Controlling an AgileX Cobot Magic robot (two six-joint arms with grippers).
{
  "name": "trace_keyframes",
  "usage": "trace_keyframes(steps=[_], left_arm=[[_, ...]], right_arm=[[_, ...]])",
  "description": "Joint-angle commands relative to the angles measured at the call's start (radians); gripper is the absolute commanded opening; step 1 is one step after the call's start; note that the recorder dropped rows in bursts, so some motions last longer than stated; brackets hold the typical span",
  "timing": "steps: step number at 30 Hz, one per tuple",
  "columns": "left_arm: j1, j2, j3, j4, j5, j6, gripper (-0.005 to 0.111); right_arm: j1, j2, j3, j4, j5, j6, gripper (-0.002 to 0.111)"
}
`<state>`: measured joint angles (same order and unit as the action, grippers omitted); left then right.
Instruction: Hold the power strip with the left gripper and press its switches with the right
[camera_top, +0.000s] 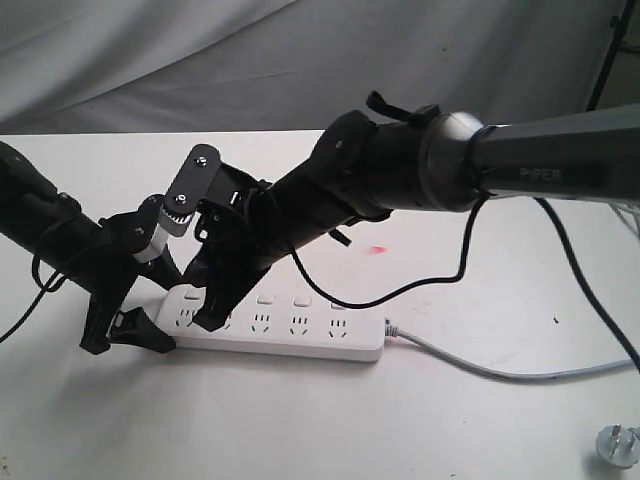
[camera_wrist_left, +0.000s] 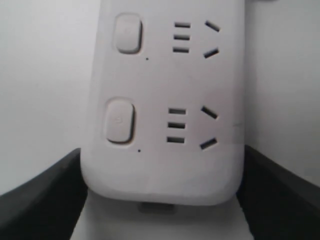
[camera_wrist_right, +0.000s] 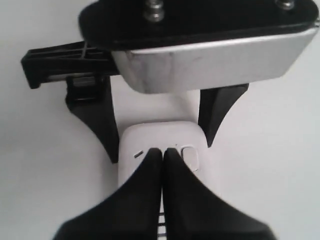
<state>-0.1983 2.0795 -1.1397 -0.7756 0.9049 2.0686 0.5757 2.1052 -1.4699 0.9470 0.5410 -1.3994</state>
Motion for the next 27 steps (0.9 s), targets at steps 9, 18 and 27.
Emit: trace_keyframes(steps=[9,18,27], left_arm=[[-0.005,0.001,-0.005,-0.009,0.014,0.005,0.069],[-0.005,0.001,-0.005,-0.009,0.014,0.008,0.069],[-0.005,0.001,-0.005,-0.009,0.014,0.008,0.069]], right_arm=[[-0.009,0.100,-0.121,0.018,-0.033,-0.067,0.030],[-0.007,0.111,-0.121,-0.019,-0.056,-0.067,0.032],[-0.007,0.135,-0.121,0.018,-0.102,-0.094,0.032]])
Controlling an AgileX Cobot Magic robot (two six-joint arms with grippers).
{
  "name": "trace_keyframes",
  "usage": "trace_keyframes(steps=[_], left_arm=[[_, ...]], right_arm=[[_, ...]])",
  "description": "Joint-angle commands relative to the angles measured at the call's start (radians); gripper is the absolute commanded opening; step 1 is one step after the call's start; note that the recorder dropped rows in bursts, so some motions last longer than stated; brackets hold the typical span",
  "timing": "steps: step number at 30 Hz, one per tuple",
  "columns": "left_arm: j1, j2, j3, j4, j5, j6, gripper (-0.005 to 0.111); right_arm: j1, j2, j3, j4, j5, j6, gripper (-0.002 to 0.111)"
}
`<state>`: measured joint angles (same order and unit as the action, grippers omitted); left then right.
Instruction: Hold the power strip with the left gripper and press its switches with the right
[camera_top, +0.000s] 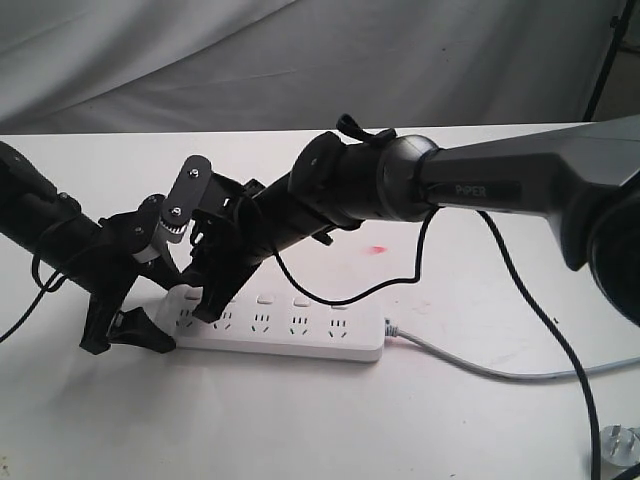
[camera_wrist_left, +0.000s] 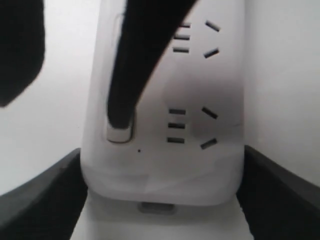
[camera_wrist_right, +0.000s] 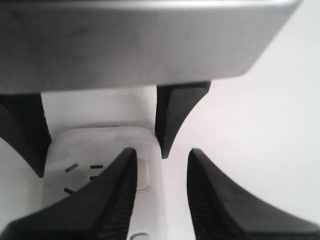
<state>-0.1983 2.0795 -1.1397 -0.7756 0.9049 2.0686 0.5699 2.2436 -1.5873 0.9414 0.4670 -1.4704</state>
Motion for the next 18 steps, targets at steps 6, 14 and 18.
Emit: trace_keyframes(steps=[6,14,18], left_arm=[[-0.005,0.001,-0.005,-0.009,0.014,0.005,0.069],[-0.005,0.001,-0.005,-0.009,0.014,0.007,0.069],[-0.005,0.001,-0.005,-0.009,0.014,0.007,0.069]], right_arm=[[0.007,-0.003,-0.003,0.026,-0.048,-0.023,0.032],[0.027,0.018,-0.008,0.054,-0.100,-0.042,0.032],[0.027,0.020,-0.008,0.055,-0.102,-0.043,0.032]])
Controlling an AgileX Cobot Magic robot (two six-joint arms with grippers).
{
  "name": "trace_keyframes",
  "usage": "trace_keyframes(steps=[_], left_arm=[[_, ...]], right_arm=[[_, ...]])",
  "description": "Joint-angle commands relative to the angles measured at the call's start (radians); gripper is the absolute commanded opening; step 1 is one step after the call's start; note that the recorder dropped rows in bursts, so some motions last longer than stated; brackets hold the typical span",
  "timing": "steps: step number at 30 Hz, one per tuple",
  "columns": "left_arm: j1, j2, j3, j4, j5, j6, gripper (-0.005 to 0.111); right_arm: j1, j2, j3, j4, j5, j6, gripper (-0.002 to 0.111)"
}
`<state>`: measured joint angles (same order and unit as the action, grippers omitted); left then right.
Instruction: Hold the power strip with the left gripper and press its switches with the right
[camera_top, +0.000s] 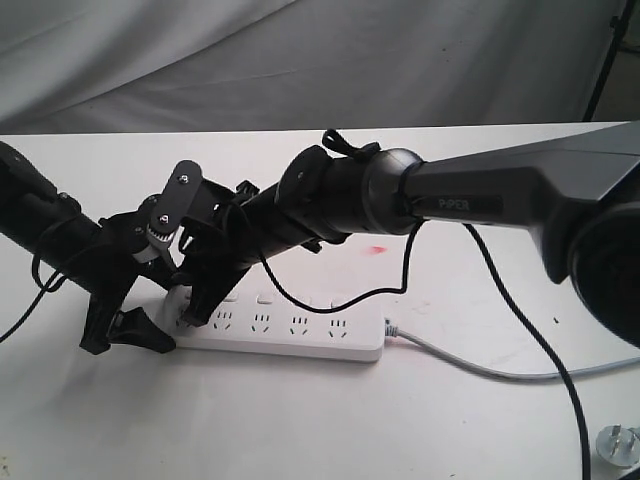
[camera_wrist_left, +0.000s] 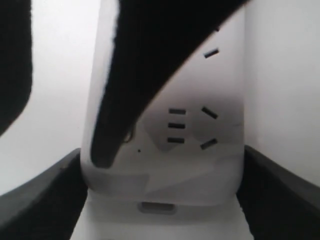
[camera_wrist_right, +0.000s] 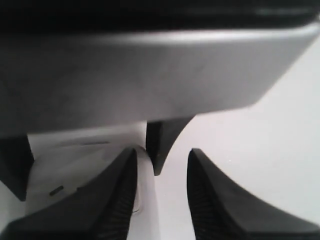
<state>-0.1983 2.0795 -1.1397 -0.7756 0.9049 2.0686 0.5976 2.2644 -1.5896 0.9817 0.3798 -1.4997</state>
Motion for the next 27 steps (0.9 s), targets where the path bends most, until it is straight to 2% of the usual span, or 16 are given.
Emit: trace_keyframes(steps=[1,27], left_arm=[[-0.005,0.001,-0.005,-0.009,0.014,0.007,0.069],[-0.005,0.001,-0.005,-0.009,0.014,0.009,0.069]], right_arm=[[-0.001,-0.001,-0.006,0.015,-0.017,-0.014,0.032],[-0.001,0.034,-0.006,0.004,-0.007,-0.018,0.032]])
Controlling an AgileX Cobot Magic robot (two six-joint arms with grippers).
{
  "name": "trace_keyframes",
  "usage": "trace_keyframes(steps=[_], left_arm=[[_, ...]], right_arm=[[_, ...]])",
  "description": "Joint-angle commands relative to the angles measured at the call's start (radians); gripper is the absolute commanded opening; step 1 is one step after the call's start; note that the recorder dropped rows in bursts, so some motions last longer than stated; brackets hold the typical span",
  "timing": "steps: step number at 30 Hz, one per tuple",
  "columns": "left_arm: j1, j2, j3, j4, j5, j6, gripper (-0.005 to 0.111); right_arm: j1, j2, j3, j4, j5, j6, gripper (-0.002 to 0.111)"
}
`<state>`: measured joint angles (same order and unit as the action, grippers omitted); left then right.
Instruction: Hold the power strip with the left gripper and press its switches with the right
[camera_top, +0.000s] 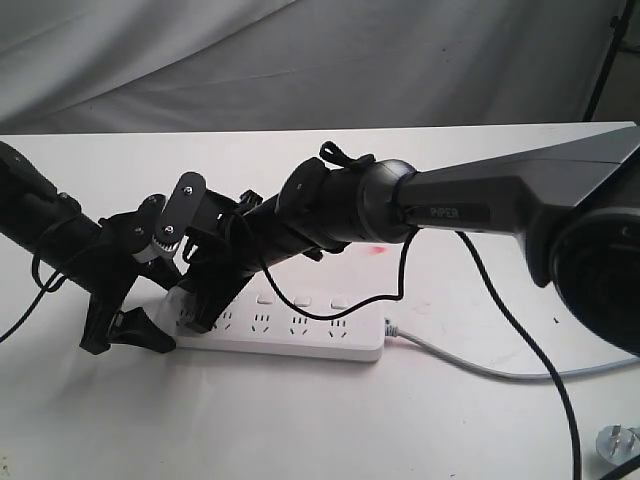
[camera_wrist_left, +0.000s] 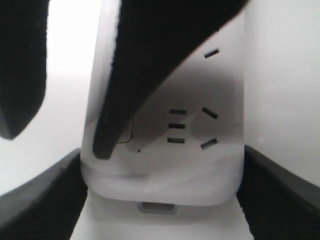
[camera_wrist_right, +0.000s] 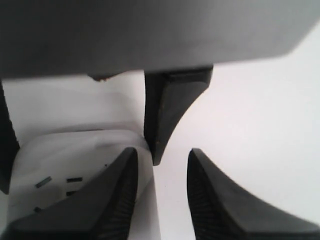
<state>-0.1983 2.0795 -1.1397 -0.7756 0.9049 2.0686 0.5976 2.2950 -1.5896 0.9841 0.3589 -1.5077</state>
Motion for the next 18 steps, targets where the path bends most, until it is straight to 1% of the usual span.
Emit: trace_keyframes(steps=[1,18], left_arm=[[-0.005,0.001,-0.005,-0.009,0.014,0.009,0.069],[-0.005,0.001,-0.005,-0.009,0.014,0.008,0.069]], right_arm=[[-0.001,0.004,-0.006,0.001,0.019,-0.010,0.032],[-0.018,0.028,-0.006,-0.006,0.037,-0.010,0.032]])
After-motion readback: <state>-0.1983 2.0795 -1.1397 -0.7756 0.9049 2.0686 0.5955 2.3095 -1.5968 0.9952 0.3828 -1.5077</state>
